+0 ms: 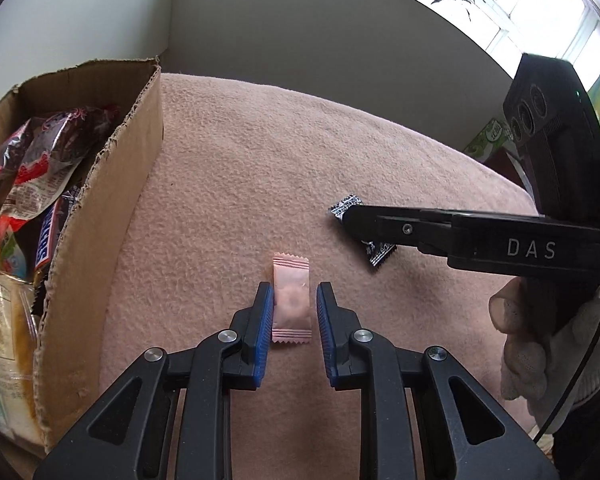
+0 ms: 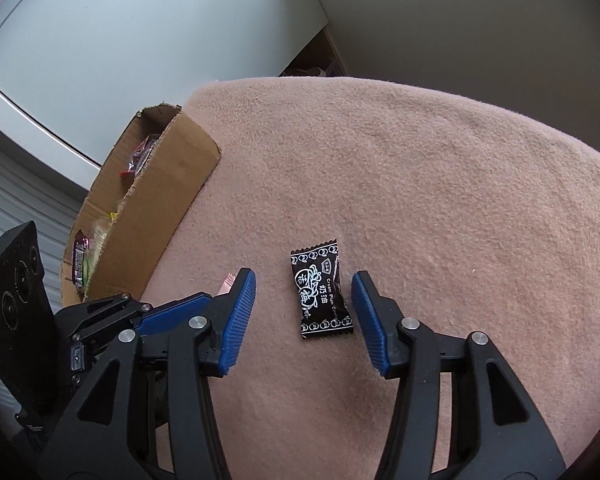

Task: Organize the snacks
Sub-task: 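Grasp the pink candy with the left tool while the right tool grasps the black candy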

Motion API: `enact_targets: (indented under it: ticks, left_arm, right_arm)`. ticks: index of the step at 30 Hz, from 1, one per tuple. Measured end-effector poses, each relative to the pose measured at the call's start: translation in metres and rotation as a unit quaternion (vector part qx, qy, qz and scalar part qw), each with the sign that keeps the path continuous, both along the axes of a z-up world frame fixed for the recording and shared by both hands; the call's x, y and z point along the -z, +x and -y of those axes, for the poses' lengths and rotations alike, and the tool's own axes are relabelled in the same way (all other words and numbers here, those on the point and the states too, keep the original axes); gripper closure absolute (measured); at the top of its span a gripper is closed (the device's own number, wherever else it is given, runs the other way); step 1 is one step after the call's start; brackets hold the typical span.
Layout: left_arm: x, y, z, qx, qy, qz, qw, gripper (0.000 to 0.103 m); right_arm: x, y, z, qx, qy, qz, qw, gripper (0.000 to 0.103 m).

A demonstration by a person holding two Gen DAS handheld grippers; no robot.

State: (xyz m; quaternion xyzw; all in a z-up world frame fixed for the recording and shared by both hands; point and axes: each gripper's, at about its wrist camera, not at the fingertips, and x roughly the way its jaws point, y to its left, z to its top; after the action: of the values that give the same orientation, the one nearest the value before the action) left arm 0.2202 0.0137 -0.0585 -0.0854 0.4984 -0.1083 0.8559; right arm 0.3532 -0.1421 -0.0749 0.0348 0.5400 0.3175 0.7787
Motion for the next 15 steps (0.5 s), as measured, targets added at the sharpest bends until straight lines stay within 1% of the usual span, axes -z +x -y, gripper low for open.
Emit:
enact_targets:
  ticks: [2, 5, 9, 12, 13, 15]
  left_arm:
    - [0.001, -0.007, 0.008, 0.003, 0.027, 0.009, 0.9996, 0.08]
    - [0.002, -0.012, 0.019, 0.01, 0.051, 0.016, 0.9985, 0.08]
    - [0.003, -0.012, 0.025, 0.009, 0.054, 0.016, 0.9984, 0.08]
    - [0.003, -0.011, 0.029, 0.013, 0.067, 0.02, 0.9974, 0.081]
    - [0.004, -0.011, 0.032, 0.012, 0.071, 0.022, 0.9972, 0.084]
    - [0.004, -0.007, 0.029, 0.007, 0.071, 0.024, 0.9972, 0.085]
  right_arm:
    - [-0.001, -0.002, -0.004, -0.002, -0.018, 0.011, 1.0, 0.051]
    - [-0.003, -0.003, -0.011, -0.008, -0.039, 0.024, 0.999, 0.051]
    - [-0.003, -0.008, -0.02, -0.019, -0.066, 0.04, 0.997, 0.051]
    - [-0.003, -0.011, -0.024, -0.021, -0.091, 0.053, 0.994, 0.06]
    - [-0.003, -0.011, -0.024, -0.022, -0.097, 0.056, 0.993, 0.064]
    - [-0.003, -0.013, -0.023, -0.019, -0.102, 0.059, 0.993, 0.068]
